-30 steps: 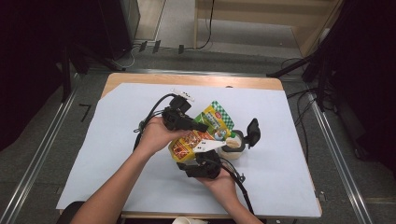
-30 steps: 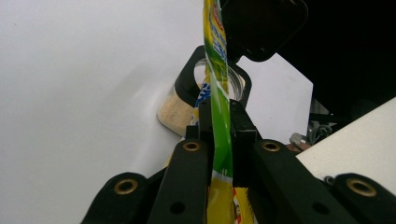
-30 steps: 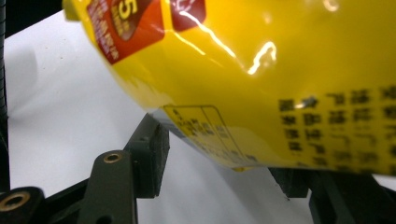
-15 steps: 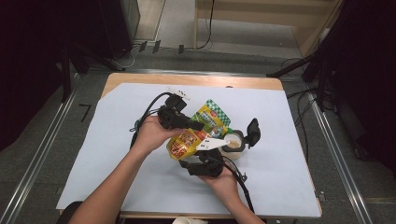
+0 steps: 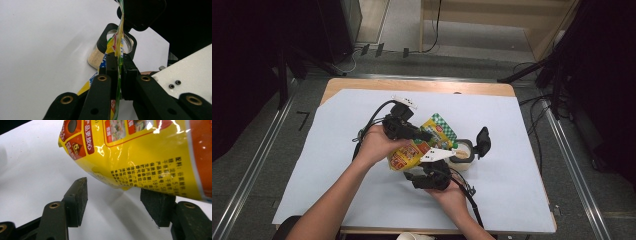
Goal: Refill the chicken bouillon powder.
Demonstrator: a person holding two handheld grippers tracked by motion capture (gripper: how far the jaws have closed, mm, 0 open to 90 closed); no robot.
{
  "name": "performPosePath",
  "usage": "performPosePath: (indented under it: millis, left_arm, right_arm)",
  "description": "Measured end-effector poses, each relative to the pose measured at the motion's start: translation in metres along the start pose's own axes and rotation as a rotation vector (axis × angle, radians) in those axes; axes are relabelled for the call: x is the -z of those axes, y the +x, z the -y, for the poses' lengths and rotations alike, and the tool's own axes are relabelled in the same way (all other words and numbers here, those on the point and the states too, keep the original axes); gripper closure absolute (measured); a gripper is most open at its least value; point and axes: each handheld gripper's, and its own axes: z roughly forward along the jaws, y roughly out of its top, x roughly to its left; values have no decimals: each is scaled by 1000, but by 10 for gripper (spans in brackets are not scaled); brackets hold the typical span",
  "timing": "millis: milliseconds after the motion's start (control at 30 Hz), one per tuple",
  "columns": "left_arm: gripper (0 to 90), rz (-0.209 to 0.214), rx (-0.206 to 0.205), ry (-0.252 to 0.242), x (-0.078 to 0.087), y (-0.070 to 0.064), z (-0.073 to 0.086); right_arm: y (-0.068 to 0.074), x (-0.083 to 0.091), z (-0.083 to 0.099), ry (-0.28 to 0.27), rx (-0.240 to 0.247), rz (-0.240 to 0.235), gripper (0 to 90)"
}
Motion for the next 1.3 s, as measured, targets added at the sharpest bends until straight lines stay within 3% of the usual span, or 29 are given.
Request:
performPosePath:
  millis: [200,500,767,1300]
  left_arm:
    - [900,21,4,4,3,1,0]
    - [900,50,28,-32,20,6,1]
    - [900,26,51,-68,39,12,3]
    - [900,-21,99,-157,75,34,13]
  right_arm:
    - [-1,1,0,-5,-6,-6,398]
    - [-1,5,-3,-30,-2,-8,398]
    - [-2,11,-5,-74,-23,-30,415]
    - [-1,12,-6,-73,2,-28,417]
